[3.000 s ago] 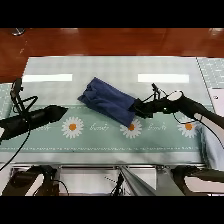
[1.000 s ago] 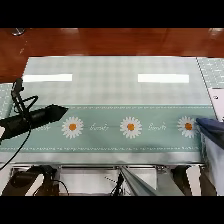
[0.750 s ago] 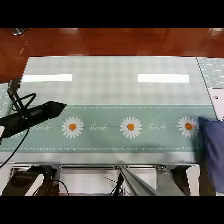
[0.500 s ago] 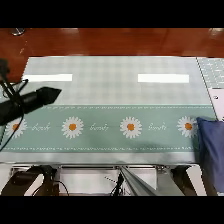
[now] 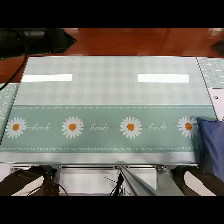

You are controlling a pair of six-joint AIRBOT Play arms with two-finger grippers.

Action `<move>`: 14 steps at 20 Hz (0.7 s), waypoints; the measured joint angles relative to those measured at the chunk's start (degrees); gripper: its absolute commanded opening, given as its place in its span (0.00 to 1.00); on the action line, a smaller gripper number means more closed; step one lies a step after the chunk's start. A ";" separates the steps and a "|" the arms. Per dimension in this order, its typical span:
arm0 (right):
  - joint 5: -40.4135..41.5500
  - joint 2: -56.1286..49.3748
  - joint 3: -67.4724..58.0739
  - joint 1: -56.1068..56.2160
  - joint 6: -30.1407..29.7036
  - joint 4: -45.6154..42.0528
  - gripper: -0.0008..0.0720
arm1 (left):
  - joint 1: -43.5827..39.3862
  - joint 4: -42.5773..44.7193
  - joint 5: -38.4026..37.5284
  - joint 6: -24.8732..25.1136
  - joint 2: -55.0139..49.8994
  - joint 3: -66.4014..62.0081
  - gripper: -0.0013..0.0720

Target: Fold the shirts.

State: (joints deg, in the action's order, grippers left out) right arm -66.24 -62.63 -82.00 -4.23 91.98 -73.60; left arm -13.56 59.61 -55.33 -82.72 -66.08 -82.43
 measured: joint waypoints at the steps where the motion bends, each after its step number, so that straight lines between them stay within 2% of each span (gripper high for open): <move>1: -0.20 -2.32 1.33 4.92 1.42 -5.51 0.04 | -0.52 2.19 -1.68 -1.27 -1.03 0.85 0.05; 3: -0.87 -7.37 4.72 11.39 4.07 -13.33 0.04 | -1.11 6.32 -4.72 -3.26 -2.45 5.53 0.05; 5: -1.29 -11.43 6.91 13.44 6.60 -16.87 0.04 | -1.20 8.52 -5.16 -4.33 -3.13 10.60 0.05; 14: -2.43 -15.76 9.29 13.86 9.53 -17.35 0.04 | -1.07 11.32 -3.80 -5.40 -3.93 17.92 0.05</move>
State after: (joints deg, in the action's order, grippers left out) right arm -68.66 -78.39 -72.71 9.63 101.51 -90.96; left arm -14.63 70.94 -59.13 -88.12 -70.02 -64.51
